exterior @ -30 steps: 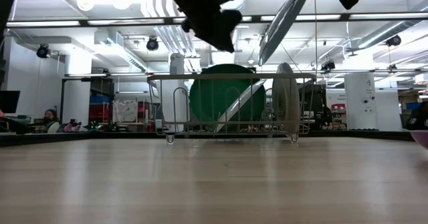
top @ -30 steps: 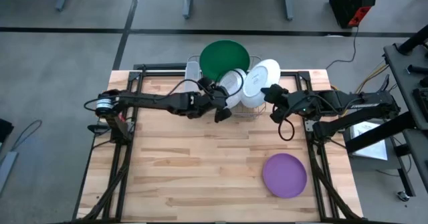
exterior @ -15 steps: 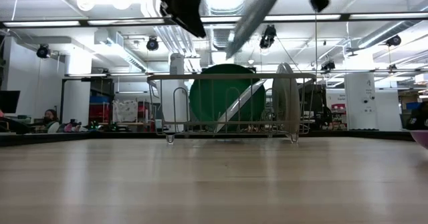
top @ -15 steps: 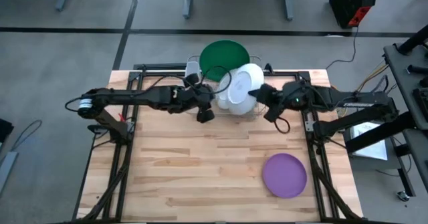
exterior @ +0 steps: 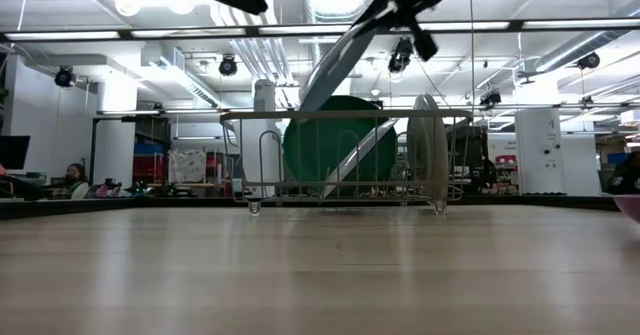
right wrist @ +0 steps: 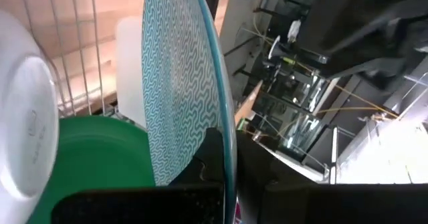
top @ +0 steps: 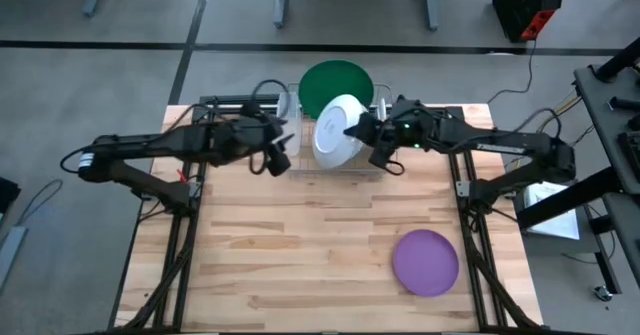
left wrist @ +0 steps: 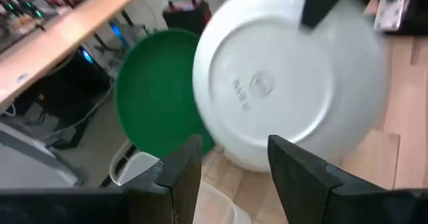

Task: Sort dishes
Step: Put the light blue plate into the dish rack

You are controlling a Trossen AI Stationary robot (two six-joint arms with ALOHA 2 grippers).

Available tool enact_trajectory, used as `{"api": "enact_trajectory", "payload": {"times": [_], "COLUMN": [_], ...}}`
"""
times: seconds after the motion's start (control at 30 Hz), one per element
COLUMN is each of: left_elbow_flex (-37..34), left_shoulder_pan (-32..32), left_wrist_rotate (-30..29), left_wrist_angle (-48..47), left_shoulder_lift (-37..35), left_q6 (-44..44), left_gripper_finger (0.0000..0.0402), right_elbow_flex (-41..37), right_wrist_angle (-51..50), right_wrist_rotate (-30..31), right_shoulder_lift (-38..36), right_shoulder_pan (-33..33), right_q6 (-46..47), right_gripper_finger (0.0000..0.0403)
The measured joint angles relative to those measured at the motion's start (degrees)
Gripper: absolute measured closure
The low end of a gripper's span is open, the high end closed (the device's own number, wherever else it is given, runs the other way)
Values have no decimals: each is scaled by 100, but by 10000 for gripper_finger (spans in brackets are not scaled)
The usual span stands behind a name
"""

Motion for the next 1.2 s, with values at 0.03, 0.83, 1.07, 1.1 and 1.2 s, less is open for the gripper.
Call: {"api": "enact_trajectory", "payload": {"times": [0.03,0.83,1.07,1.1,1.2], "left_elbow_flex": [-105,-1131,-1131,-1131,-1131], "left_shoulder_pan": [0,0,11,11,11], "left_wrist_rotate": [-6,-29,-29,-29,-29], "left_wrist_angle": [118,591,575,570,568], "left_shoulder_lift": [-124,-947,-947,-947,-948], "left_q6": [35,353,356,356,356], "left_gripper_finger": [239,239,239,239,239], "right_elbow_flex": [0,878,1060,1084,1176], "right_wrist_angle": [126,-11,-16,-28,-26], "right_wrist_rotate": [2,1531,1579,1580,1579], "right_shoulder_lift": [112,2105,2461,2484,2549], "right_shoulder_pan": [-25,-87,-87,-87,-87], "right_q6": [-30,-1033,-1178,-1180,-1187], "right_gripper_finger": [403,403,403,403,403]}}
